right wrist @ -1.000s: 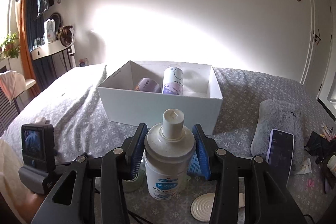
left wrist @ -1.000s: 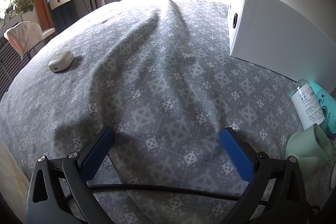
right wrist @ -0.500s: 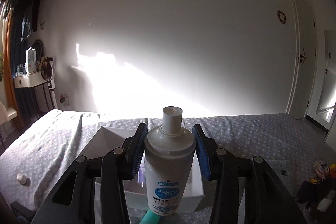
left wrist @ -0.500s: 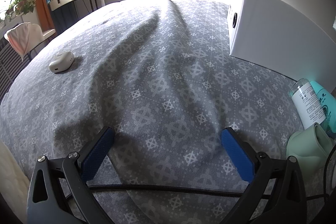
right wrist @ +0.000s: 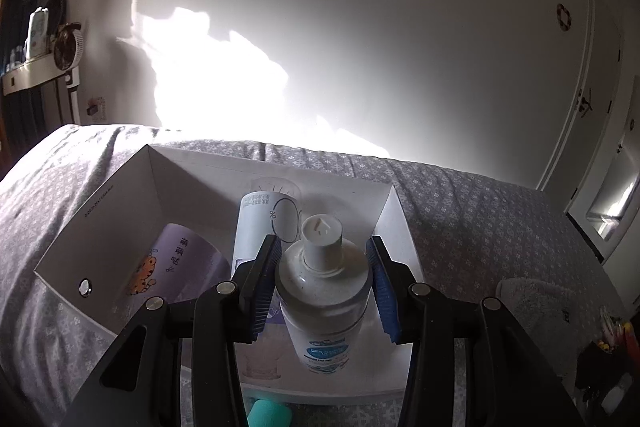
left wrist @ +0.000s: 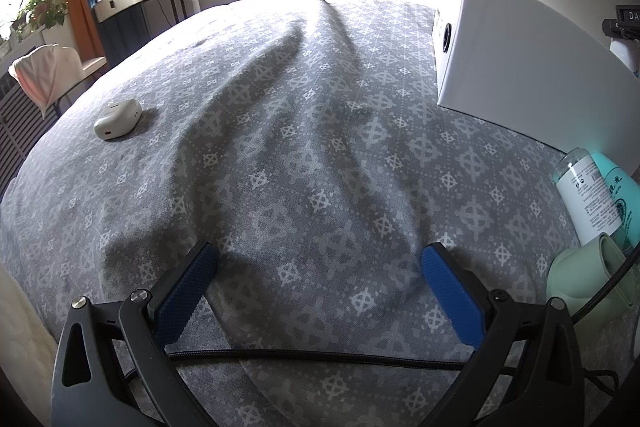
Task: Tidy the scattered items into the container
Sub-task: 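Grasp the stain-cleaner bottle with the right gripper and carry it into the box, then move the right tool to the sage-green cup-shaped holder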
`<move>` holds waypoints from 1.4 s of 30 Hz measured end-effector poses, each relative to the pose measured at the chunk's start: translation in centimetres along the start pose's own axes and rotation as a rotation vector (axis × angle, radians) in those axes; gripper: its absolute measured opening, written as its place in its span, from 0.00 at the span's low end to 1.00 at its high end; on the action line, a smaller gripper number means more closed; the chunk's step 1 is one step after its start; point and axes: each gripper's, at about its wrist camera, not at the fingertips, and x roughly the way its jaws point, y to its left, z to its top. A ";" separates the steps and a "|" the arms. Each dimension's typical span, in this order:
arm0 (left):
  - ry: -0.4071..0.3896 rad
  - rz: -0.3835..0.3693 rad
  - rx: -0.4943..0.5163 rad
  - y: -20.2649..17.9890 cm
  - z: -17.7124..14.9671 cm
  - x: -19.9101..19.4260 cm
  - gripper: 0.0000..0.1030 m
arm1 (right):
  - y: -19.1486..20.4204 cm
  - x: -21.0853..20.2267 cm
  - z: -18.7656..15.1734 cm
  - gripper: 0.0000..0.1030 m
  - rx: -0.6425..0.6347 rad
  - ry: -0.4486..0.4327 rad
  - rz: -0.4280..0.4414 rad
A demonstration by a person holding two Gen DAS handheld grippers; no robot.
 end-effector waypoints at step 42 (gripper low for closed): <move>0.001 -0.009 -0.007 -0.4 -0.1 -0.2 1.00 | 4.4 -10.7 -17.7 1.00 0.035 0.305 0.378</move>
